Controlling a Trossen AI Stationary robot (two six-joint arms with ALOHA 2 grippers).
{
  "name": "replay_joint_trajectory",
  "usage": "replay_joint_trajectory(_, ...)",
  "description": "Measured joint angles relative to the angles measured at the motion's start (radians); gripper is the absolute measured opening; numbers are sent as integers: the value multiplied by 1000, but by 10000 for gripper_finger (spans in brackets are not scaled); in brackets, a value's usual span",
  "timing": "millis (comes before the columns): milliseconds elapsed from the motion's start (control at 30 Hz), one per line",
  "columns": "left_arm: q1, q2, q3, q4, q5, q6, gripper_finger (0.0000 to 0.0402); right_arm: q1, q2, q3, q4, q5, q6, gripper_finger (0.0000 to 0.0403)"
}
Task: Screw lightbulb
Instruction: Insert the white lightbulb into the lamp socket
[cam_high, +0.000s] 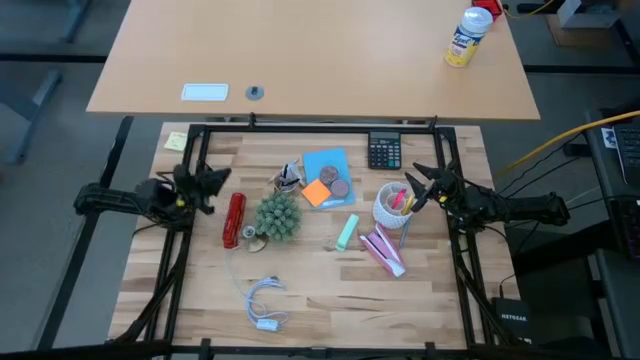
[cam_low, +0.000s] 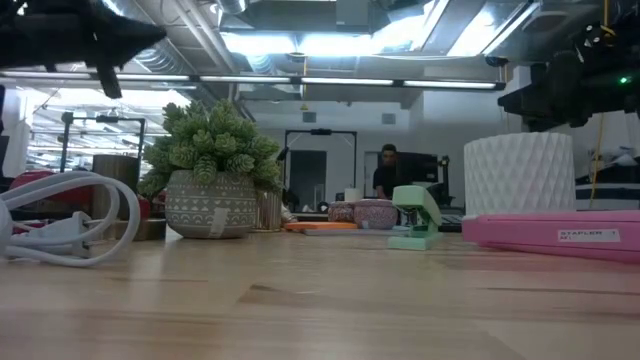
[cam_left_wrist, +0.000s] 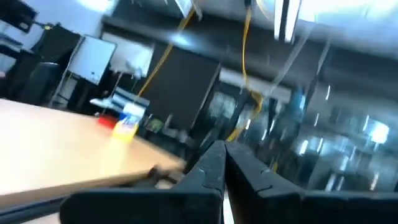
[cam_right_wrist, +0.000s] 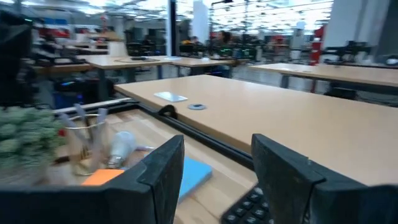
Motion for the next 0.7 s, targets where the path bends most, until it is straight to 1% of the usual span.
replay_joint_trajectory(67,0,0,0,77,-4,-28,0,0,0,0,3,-40,1,193)
replay_joint_trajectory(133,0,0,0,128,-17,7,0,0,0,0,4,-91,3,193)
replay_joint_trajectory(233,0,0,0,142,-22,12,0,0,0,0,4,-190,3,193)
replay_joint_trajectory(300,0,0,0,131,-22,-30,0,0,0,0,4,-258,3,193)
replay_joint_trajectory(400,0,16,0,106,-7,-138,0,0,0,0,4,-340,2,193)
replay_joint_trajectory(467,0,44,0,109,4,-186,0,0,0,-1,4,-359,-5,193)
replay_joint_trajectory(567,0,96,0,116,23,-236,0,0,0,-1,5,-359,-7,193)
replay_joint_trajectory(700,0,177,11,114,76,-289,0,0,0,-1,15,-359,-8,193)
